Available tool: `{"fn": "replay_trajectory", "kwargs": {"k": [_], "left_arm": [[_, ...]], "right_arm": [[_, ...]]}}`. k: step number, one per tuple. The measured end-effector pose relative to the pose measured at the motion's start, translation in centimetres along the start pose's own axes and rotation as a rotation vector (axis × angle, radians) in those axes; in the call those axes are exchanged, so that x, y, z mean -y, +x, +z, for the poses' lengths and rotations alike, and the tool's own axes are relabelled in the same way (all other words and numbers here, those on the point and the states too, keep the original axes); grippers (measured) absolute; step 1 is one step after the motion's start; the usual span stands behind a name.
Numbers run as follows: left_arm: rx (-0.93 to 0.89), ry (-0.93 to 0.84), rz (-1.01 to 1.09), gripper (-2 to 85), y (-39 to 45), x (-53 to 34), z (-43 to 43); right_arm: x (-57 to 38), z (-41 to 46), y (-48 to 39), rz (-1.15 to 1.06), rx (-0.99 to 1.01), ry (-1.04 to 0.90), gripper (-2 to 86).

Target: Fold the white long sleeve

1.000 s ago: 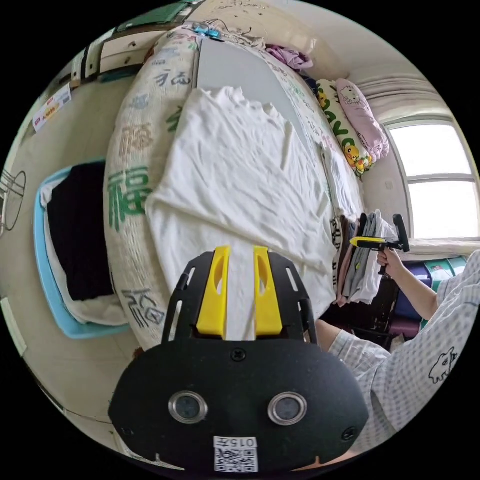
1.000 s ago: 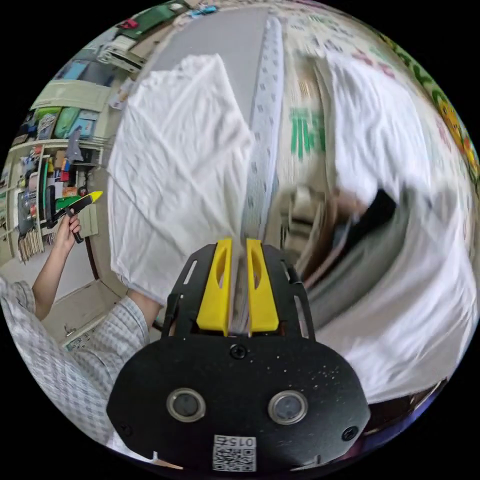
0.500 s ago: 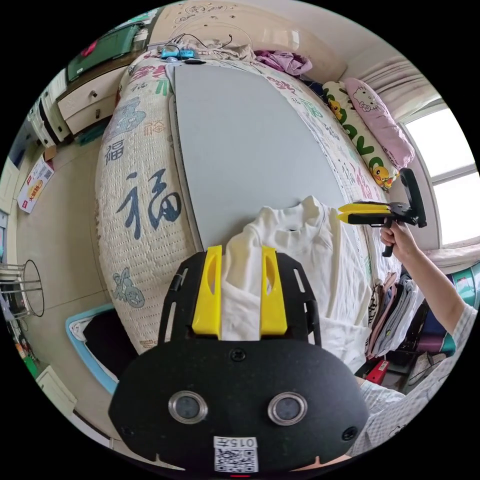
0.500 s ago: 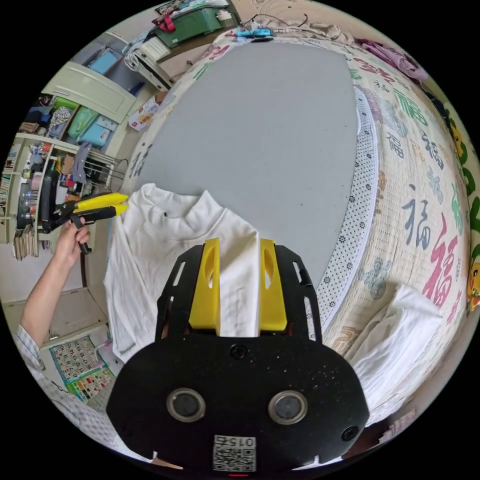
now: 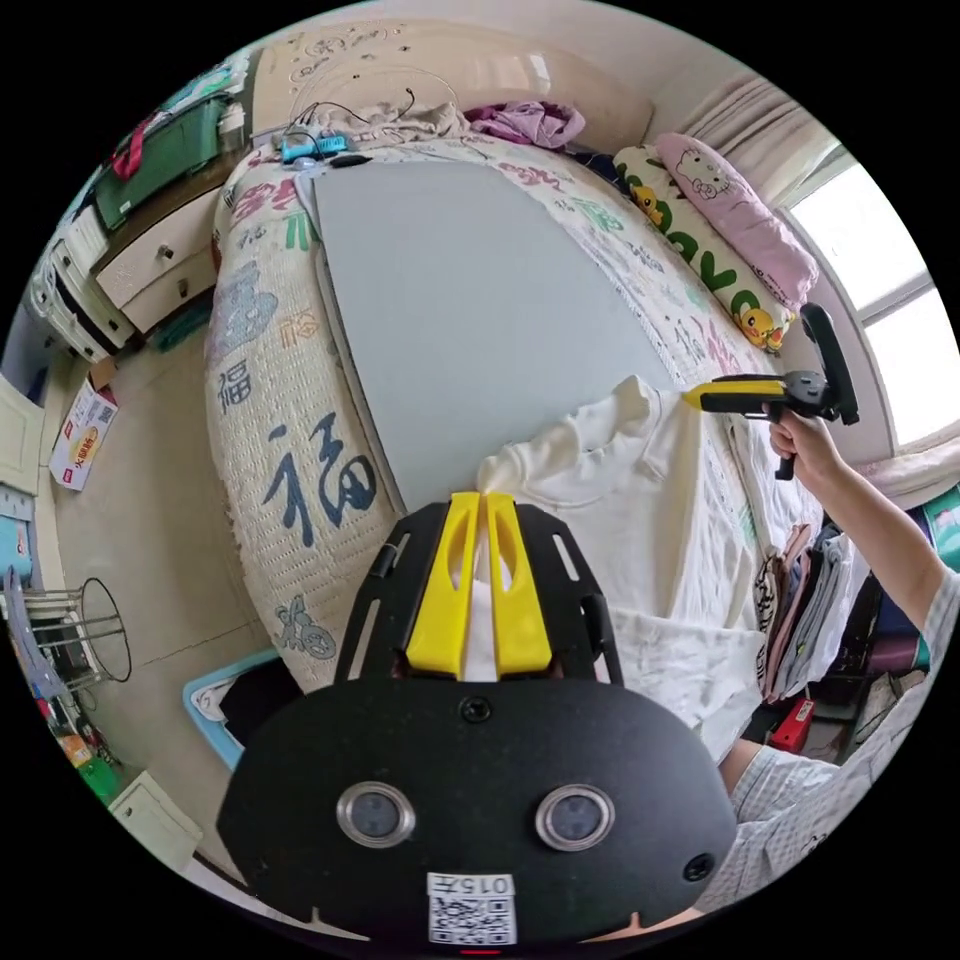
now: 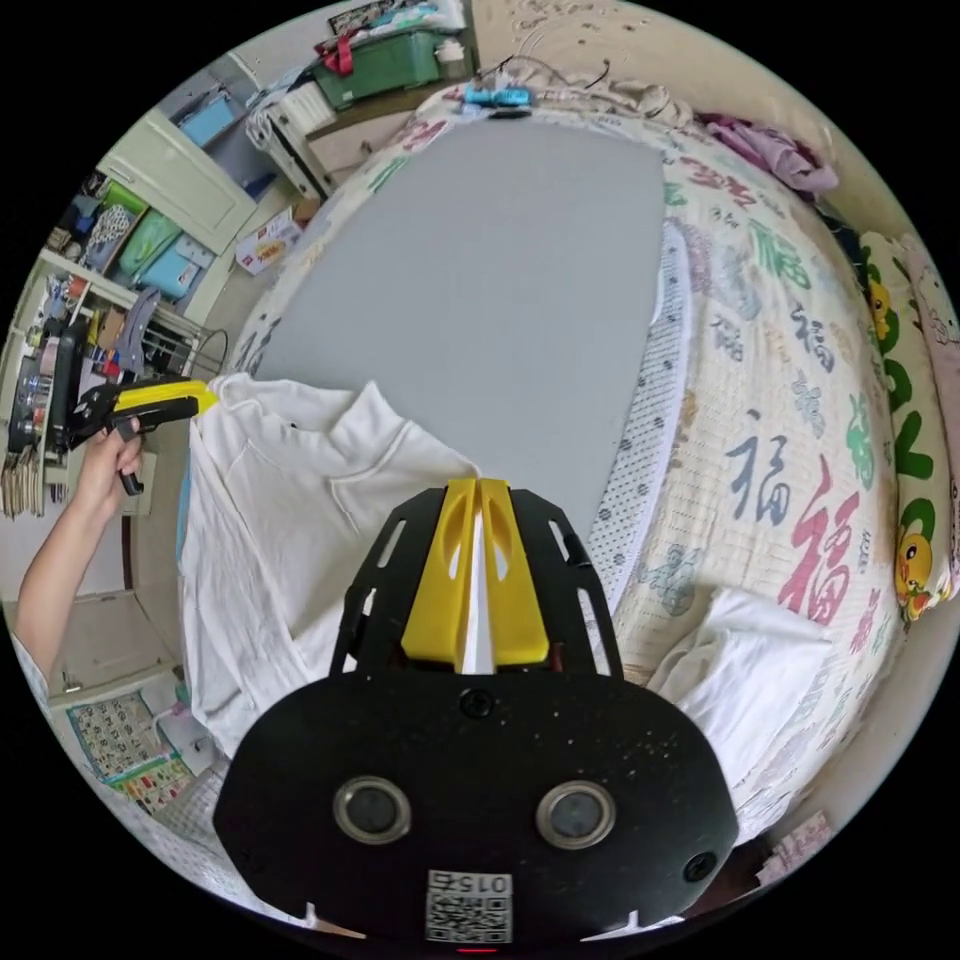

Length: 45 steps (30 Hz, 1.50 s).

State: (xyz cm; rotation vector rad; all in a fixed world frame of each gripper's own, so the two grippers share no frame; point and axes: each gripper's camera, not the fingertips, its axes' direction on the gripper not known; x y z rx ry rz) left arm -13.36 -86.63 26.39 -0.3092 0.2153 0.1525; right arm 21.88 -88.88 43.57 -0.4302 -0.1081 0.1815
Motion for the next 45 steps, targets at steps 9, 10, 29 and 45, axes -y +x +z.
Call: {"fn": "replay_trajectory", "kwargs": {"k": [9,10,29,45], "left_arm": [[-0.165,0.159,0.150,-0.4,3.6,-12.6,-7.9],[-0.193,0.138,0.169,-0.4,4.5,-15.8,-8.3],[-0.338,-0.150,-0.308,6.1,3.8,-39.5,0.1],[-0.618,-0.096,-0.675,4.8,0.9,-40.5,5.2]], "right_arm": [[-15.3,-9.8,-2.7,-0.183,0.169,0.107,-1.0],[-18.6,-10.1,-3.4,-0.195,0.197,0.081,-1.0],[-40.8,0.3,-2.0,0.266,0.385,-0.261,3.8],[-41.0,5.1,-1.2,0.469,0.681,-0.329,8.1]]}}
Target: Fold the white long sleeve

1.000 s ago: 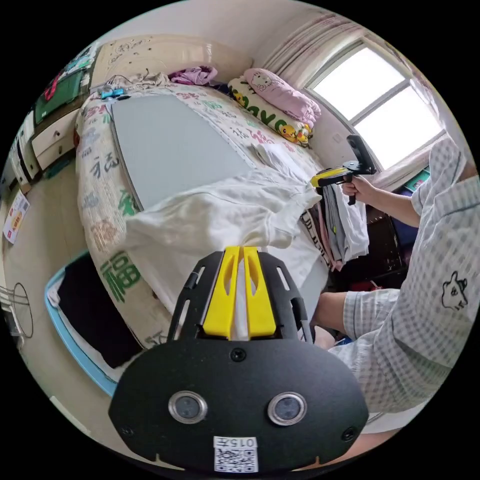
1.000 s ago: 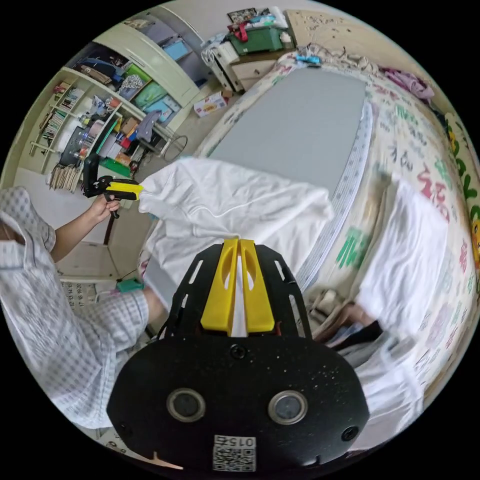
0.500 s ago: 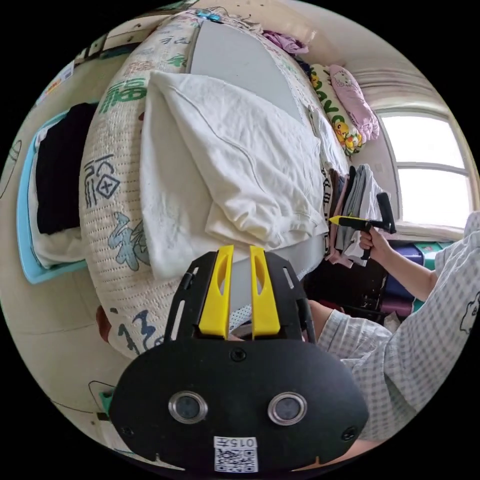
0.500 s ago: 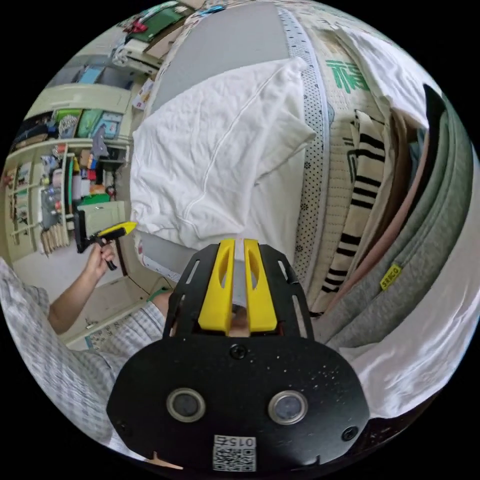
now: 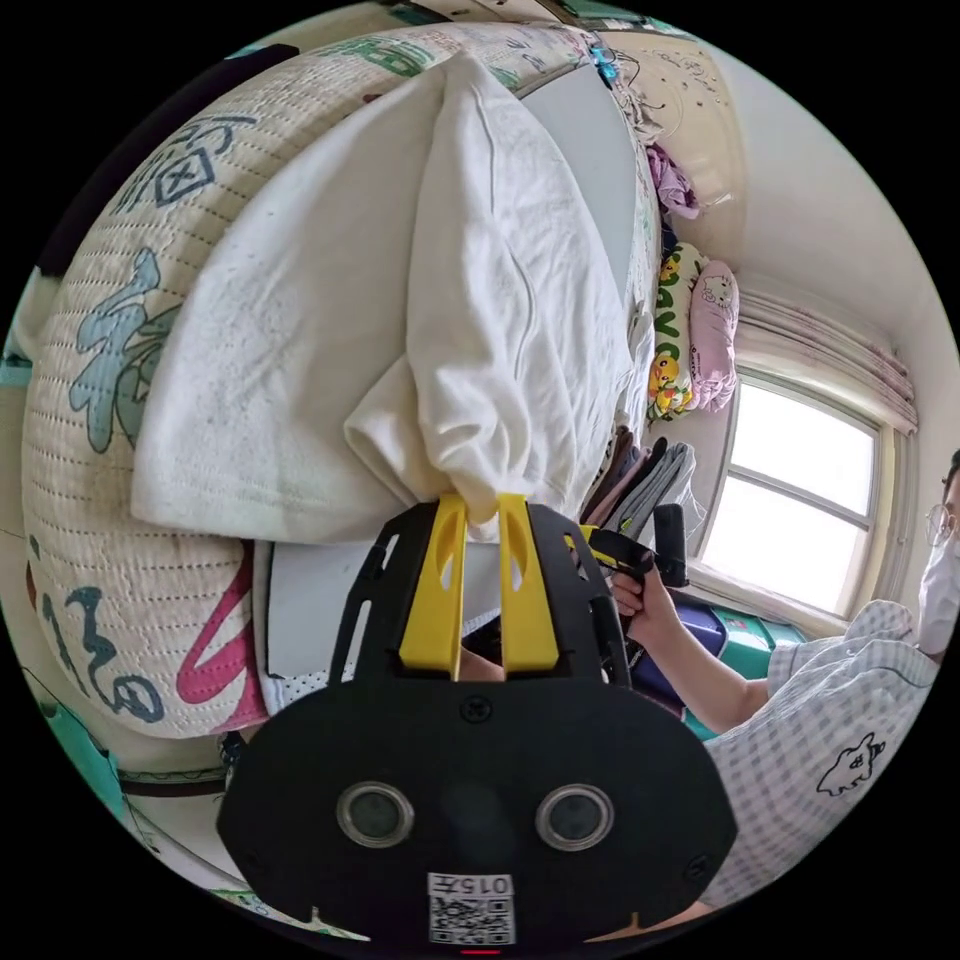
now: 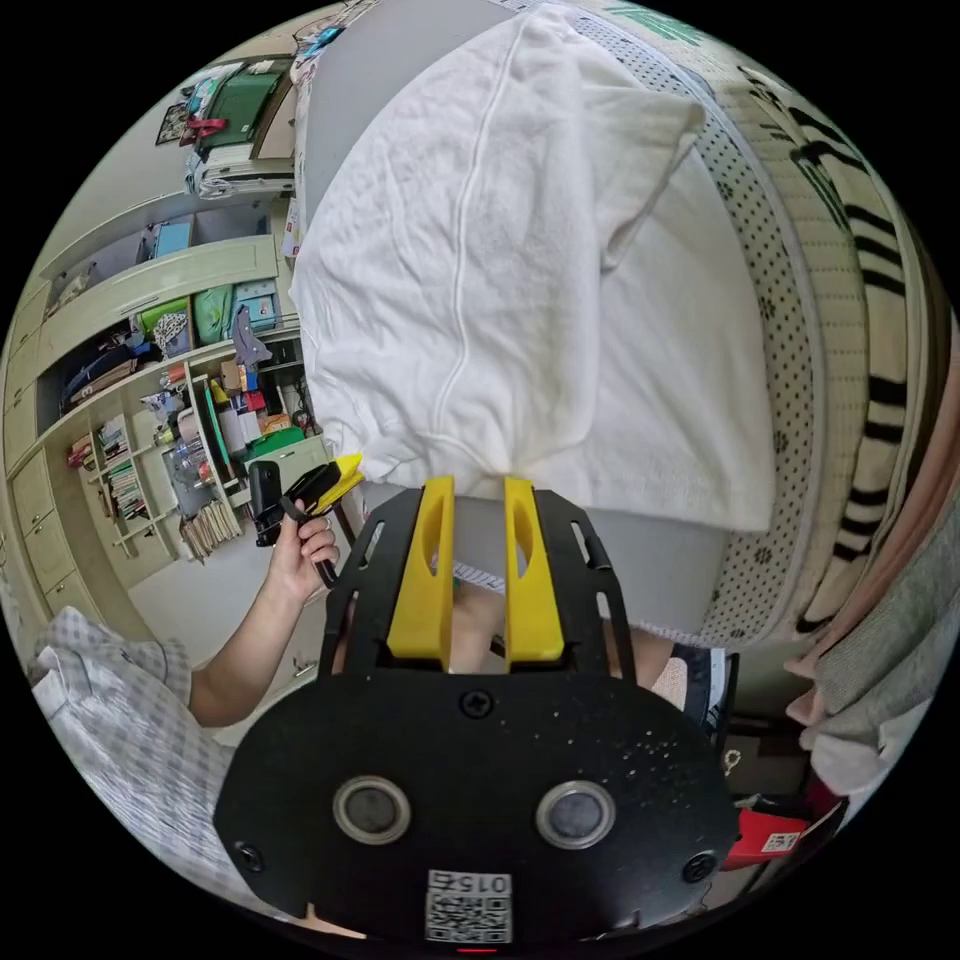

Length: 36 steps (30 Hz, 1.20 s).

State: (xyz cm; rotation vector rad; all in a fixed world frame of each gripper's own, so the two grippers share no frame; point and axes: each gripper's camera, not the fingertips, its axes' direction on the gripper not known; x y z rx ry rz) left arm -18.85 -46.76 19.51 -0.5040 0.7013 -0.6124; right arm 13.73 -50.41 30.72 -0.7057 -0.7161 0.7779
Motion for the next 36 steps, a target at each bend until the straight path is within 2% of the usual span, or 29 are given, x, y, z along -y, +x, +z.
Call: {"fn": "replay_trajectory", "kwargs": {"k": [6,11,15,19,22,24,28,31,33,36], "left_arm": [[0.029,-0.010,0.045,1.6,0.6,0.1,-1.0],[0.100,-0.034,0.047,1.4,0.3,0.1,-0.7],[0.137,-0.045,0.066,2.0,0.1,0.1,-0.2],[0.150,-0.078,0.096,4.2,0.4,0.0,-0.2],[0.185,-0.115,0.123,5.4,0.7,0.1,-1.6],[0.229,-0.089,0.115,5.7,0.7,0.4,-3.4],[0.263,0.098,0.094,6.6,1.4,2.7,-8.5],[0.235,0.229,0.090,8.0,2.3,5.8,-10.5],[0.169,0.287,0.068,8.6,2.3,7.9,-10.8],[0.167,0.285,0.030,10.4,2.3,11.3,-9.5]], "right_arm": [[0.7,0.7,1.3,0.066,0.102,0.051,8.2],[1.1,1.6,1.2,0.056,-0.054,0.010,0.8],[1.0,1.9,2.2,0.062,-0.071,-0.019,-0.1],[1.5,2.1,2.2,-0.025,-0.112,-0.103,-0.2],[1.7,-0.3,2.3,-0.098,-0.123,-0.076,0.0],[2.0,-2.8,2.5,-0.130,-0.132,-0.002,0.6],[4.7,-8.8,3.4,-0.137,-0.203,0.201,4.5],[7.9,-11.7,4.1,-0.105,-0.164,0.316,7.8],[10.0,-12.3,4.5,-0.085,-0.133,0.352,8.7],[13.2,-11.7,4.7,-0.053,-0.162,0.351,10.2]]}}
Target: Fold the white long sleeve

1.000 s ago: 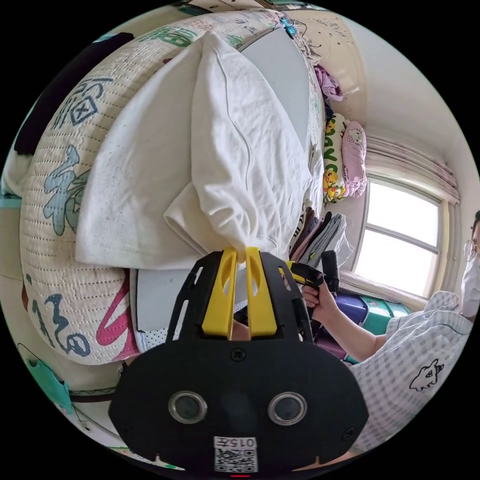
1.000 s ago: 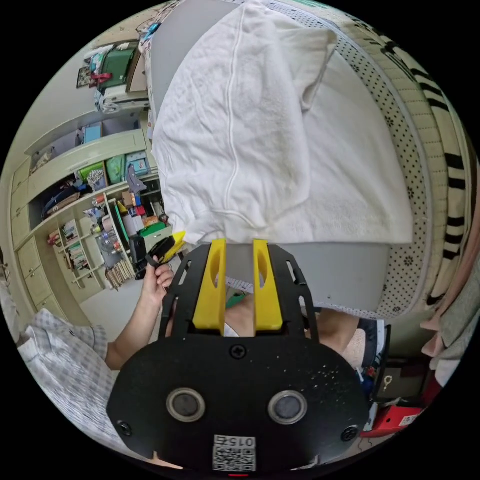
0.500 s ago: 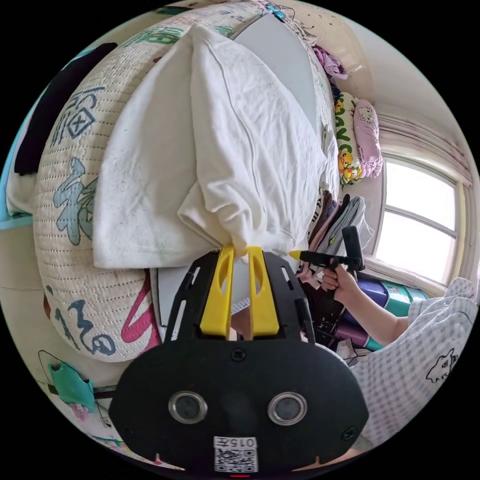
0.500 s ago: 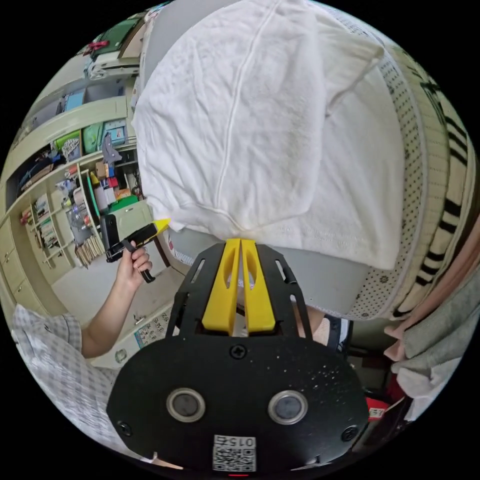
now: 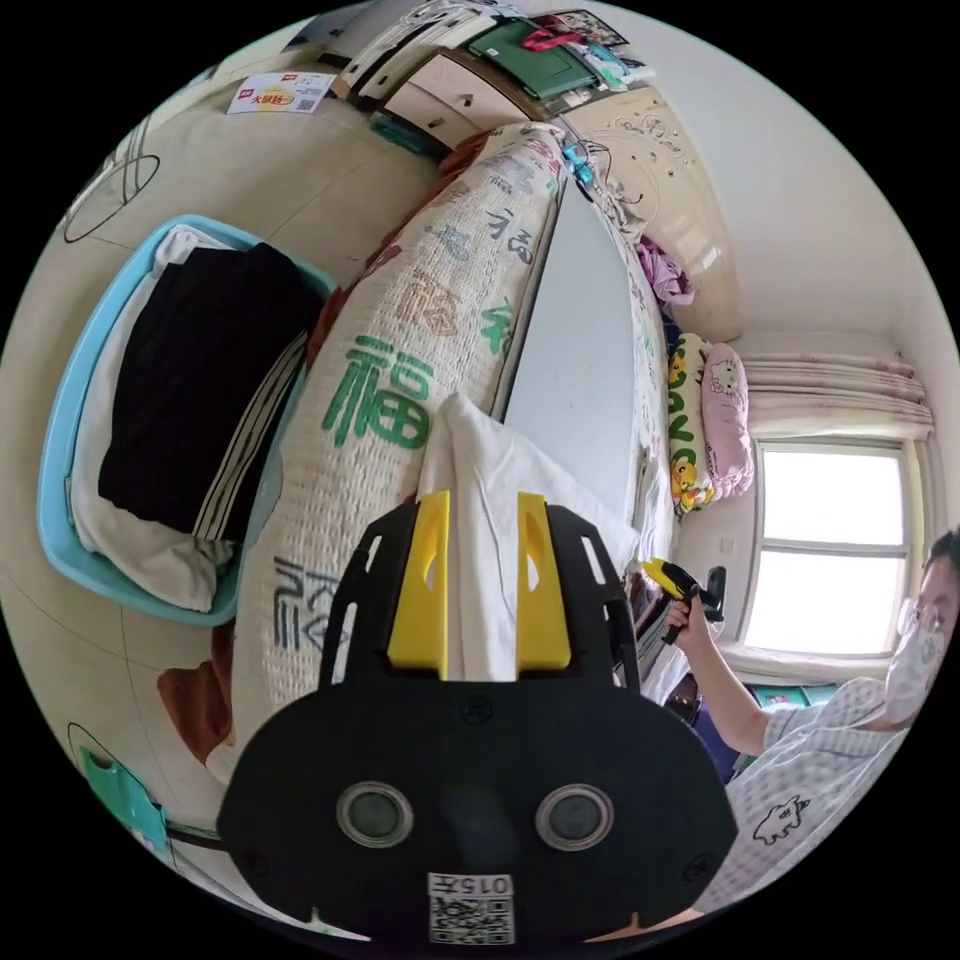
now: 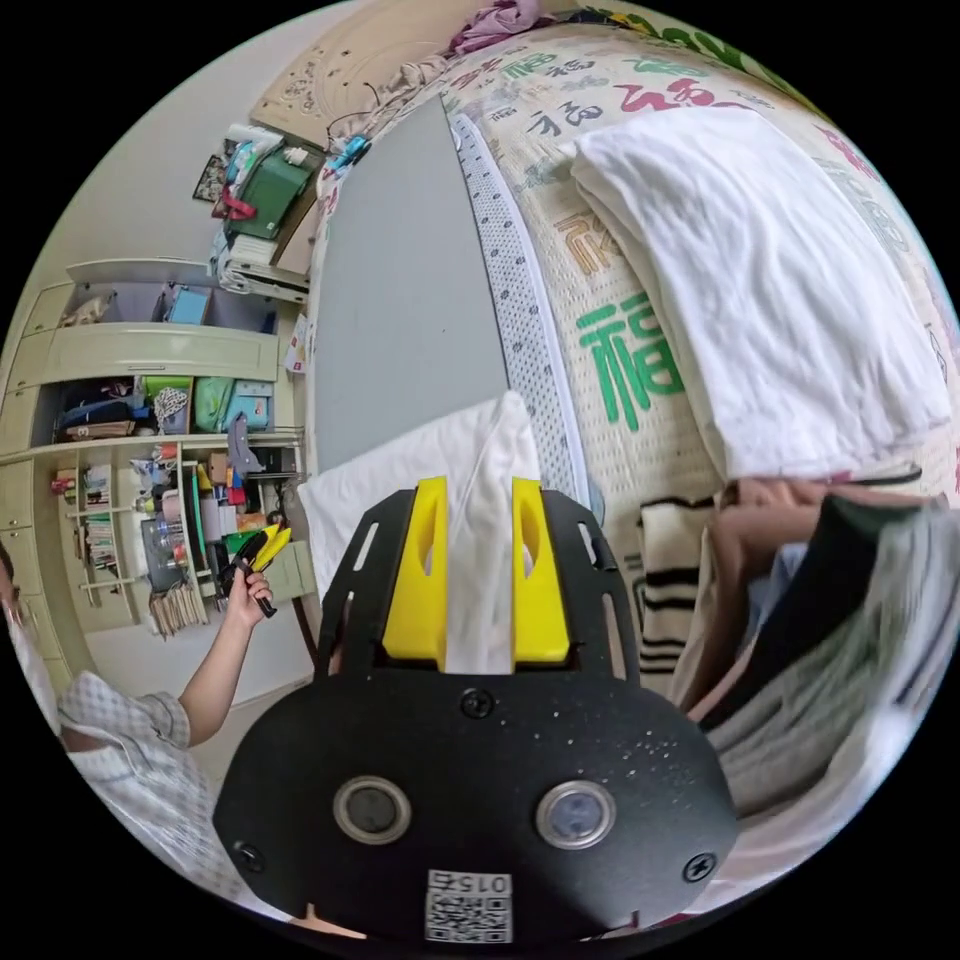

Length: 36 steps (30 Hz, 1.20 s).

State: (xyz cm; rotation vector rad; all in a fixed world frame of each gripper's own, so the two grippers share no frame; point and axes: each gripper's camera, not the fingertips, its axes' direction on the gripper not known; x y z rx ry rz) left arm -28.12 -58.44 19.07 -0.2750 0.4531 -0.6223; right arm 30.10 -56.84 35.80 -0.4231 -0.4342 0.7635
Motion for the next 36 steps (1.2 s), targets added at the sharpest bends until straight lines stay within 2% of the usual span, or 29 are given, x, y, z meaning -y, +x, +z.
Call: {"fn": "replay_trajectory", "kwargs": {"k": [6,8,11,14,19,21,24,26,27,29,31,32,33,35,36], "left_arm": [[-0.047,-0.031,-0.029,9.2,1.2,2.4,3.8],[-0.006,-0.056,0.012,1.5,2.1,2.4,4.2],[0.121,-0.023,0.039,-0.3,3.1,2.0,3.2],[0.159,0.007,0.032,-0.7,3.1,1.4,2.6],[0.220,-0.027,0.090,-0.5,4.8,0.2,4.6],[0.191,-0.017,0.099,-0.1,5.6,-0.3,4.5],[0.308,0.043,0.114,1.2,7.5,-1.7,2.9],[0.352,0.125,0.194,2.7,10.2,-3.2,1.2],[0.365,0.149,0.233,3.5,11.3,-3.6,0.8],[0.514,0.309,0.441,6.2,16.7,-6.1,0.1],[0.605,0.464,0.526,7.7,20.1,-8.0,0.7],[0.603,0.583,0.475,7.8,21.3,-8.9,1.6],[0.572,0.620,0.451,7.6,21.7,-9.2,2.2],[0.282,0.375,0.588,5.7,24.2,-8.3,5.9],[0.228,0.320,0.610,5.7,25.1,-8.0,7.0]], "right_arm": [[2.4,4.9,-0.1,0.034,-0.089,-0.093,9.9],[2.3,6.0,-0.2,0.010,-0.152,-0.097,5.9],[1.9,6.8,-0.1,0.017,-0.234,-0.094,3.4],[1.6,8.0,0.0,0.012,-0.279,-0.093,2.7],[-0.4,9.3,0.9,-0.034,-0.239,-0.073,4.2],[-2.1,8.8,0.8,-0.093,-0.229,-0.027,4.5],[-6.7,6.9,-0.9,-0.232,-0.357,0.117,1.8],[-12.2,5.3,-3.1,-0.301,-0.656,0.330,0.4],[-13.6,5.1,-3.7,-0.307,-0.740,0.390,0.1],[-18.9,5.2,-4.5,-0.254,-0.963,0.587,-0.4],[-21.6,5.8,-3.7,-0.210,-0.913,0.550,-0.3],[-22.9,6.1,-2.7,-0.178,-0.792,0.474,0.0],[-23.5,6.3,-2.0,-0.157,-0.724,0.439,0.5],[-25.7,7.6,1.0,-0.084,-0.534,0.315,3.7],[-26.3,7.9,1.8,-0.067,-0.502,0.292,4.7]]}}
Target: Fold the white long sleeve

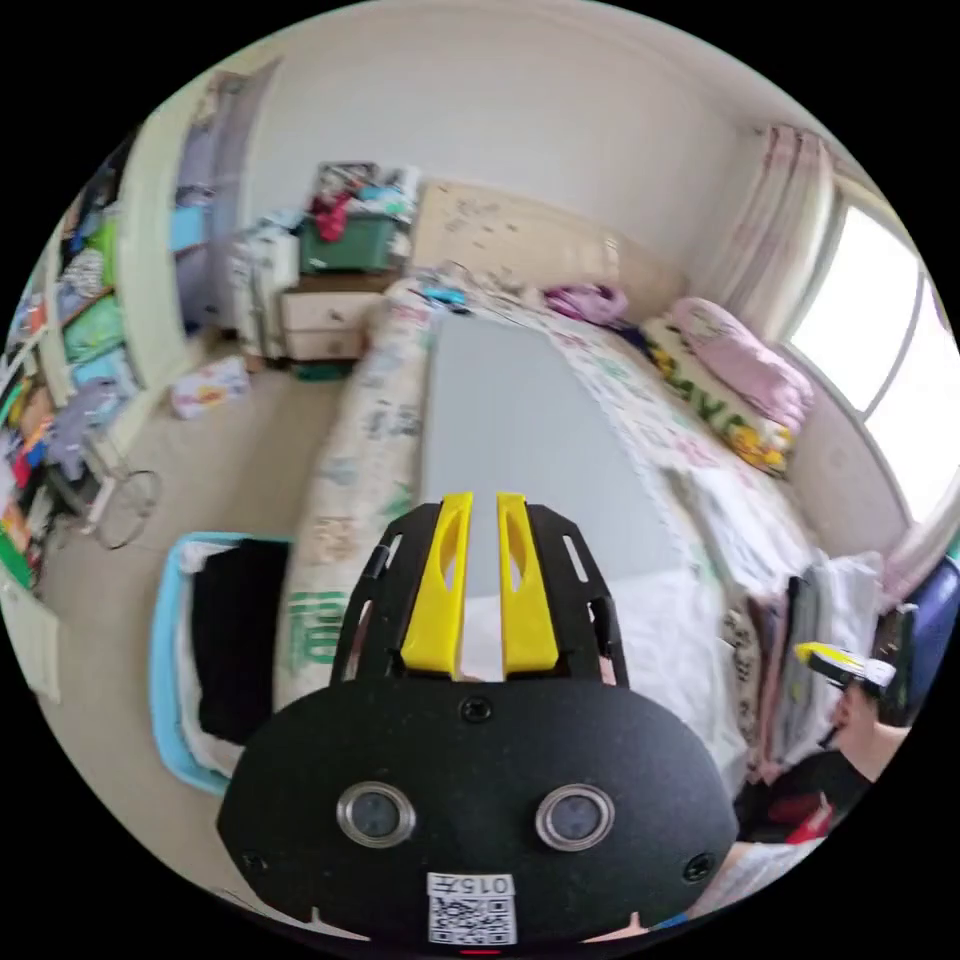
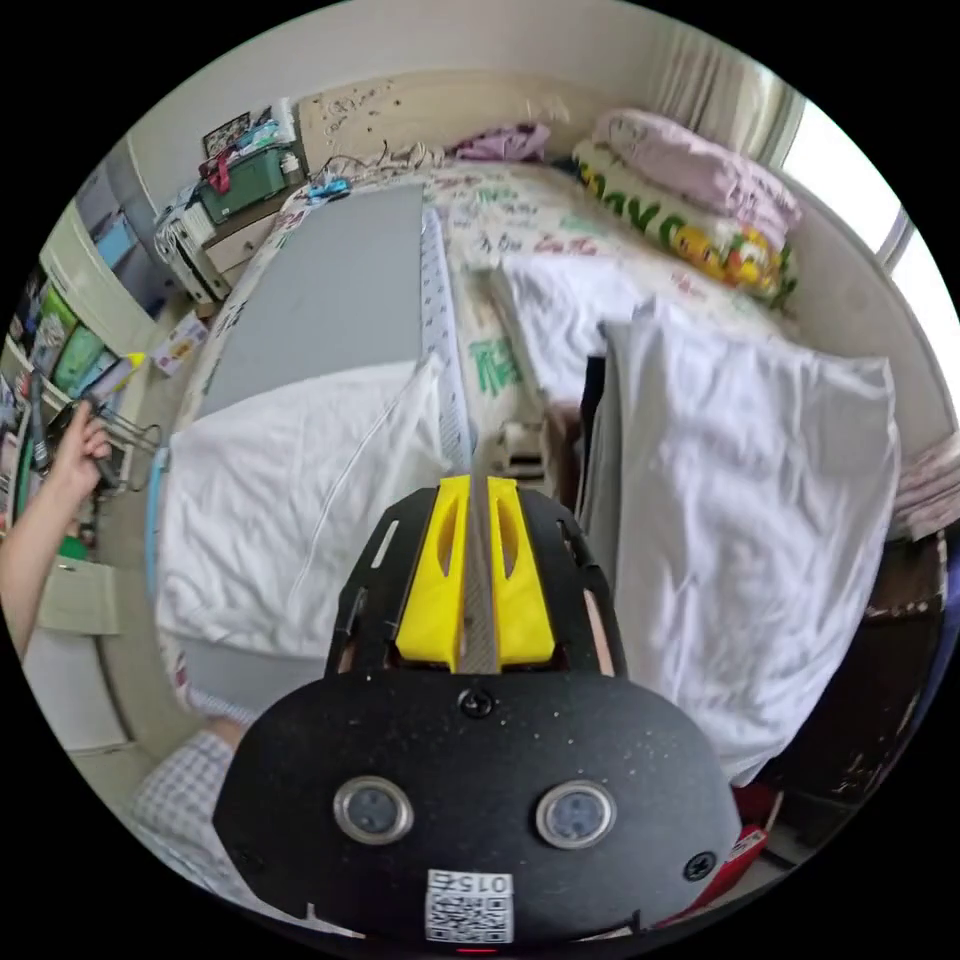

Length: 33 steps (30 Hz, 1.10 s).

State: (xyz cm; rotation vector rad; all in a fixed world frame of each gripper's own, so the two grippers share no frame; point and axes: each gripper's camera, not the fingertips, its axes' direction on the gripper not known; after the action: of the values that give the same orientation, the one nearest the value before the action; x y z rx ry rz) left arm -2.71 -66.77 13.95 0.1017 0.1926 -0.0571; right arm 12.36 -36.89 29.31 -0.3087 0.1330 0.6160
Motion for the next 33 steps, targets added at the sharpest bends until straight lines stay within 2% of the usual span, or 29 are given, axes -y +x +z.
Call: {"fn": "replay_trajectory", "kwargs": {"k": [3,8,12,19,21,27,33], "left_arm": [[-0.182,-0.027,0.132,6.6,5.7,1.9,4.0],[-0.301,-0.317,0.351,11.2,16.1,4.6,13.0],[-0.288,-0.487,0.364,10.7,20.7,5.3,18.4],[-0.182,-0.728,0.531,8.7,26.1,4.5,24.1],[-0.132,-0.730,0.568,6.2,26.6,4.4,24.3],[-0.174,-0.647,0.593,2.1,26.6,5.8,23.2],[-0.462,-0.509,0.499,1.1,25.3,9.0,19.3]], "right_arm": [[-3.3,2.6,1.9,0.026,0.106,-0.090,6.8],[-6.6,8.5,4.3,0.083,0.261,-0.225,7.9],[-7.7,11.5,5.3,0.120,0.349,-0.284,8.6],[-9.0,14.7,6.1,0.101,0.424,-0.293,5.4],[-9.1,15.3,6.3,0.085,0.424,-0.303,3.8],[-9.5,14.5,8.0,0.067,0.412,-0.236,1.0],[-10.7,10.0,10.2,0.045,0.268,-0.144,0.5]]}}
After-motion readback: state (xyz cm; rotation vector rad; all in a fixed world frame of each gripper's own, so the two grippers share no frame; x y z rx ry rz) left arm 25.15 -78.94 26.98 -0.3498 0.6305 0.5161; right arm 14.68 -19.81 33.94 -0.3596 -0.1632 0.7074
